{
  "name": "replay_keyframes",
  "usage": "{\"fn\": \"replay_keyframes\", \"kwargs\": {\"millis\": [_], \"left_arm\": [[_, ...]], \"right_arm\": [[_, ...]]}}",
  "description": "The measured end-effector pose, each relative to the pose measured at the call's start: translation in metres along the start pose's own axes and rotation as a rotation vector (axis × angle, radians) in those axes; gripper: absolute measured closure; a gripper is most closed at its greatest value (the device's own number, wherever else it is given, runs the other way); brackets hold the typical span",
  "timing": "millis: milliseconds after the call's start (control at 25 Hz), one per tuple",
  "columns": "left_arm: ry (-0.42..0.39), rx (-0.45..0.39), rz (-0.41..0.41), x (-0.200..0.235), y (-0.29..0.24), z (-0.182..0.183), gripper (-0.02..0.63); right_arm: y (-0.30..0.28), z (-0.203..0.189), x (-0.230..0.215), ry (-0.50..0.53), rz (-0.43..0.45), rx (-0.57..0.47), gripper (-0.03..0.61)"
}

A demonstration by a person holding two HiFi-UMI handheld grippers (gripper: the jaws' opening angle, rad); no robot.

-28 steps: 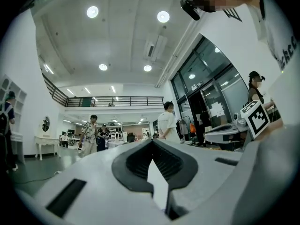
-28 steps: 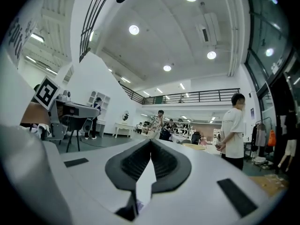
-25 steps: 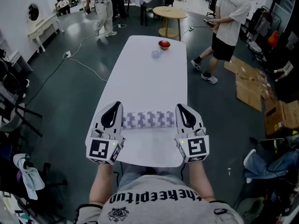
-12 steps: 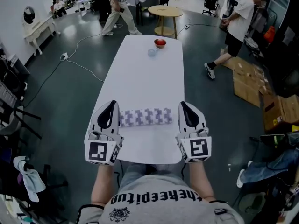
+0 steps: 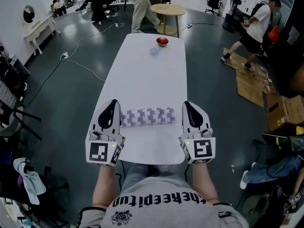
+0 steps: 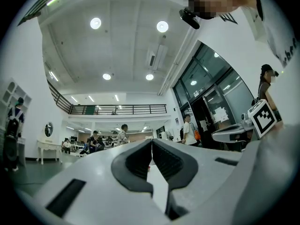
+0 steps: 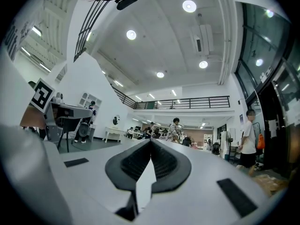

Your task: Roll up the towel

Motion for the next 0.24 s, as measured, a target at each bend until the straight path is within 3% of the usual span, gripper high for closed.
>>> {"fn": "replay_keyframes", "kwargs": {"millis": [240], "left_arm": [[0.001,0.005,0.000,-0.0022,0.0045,-0.0018,0.609]], "right_arm": [[0.0043,0.0009,0.0034,0.004,0.007,-0.010,0.575]]}}
Point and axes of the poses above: the fingertips, and each gripper's own axes: y backward along the fingers, x to its left, z out of its top, the point moved 7 cm from there along y, backward along the fingers, and after that the axes turned 1 degree about -z, right-handed, at the moved point
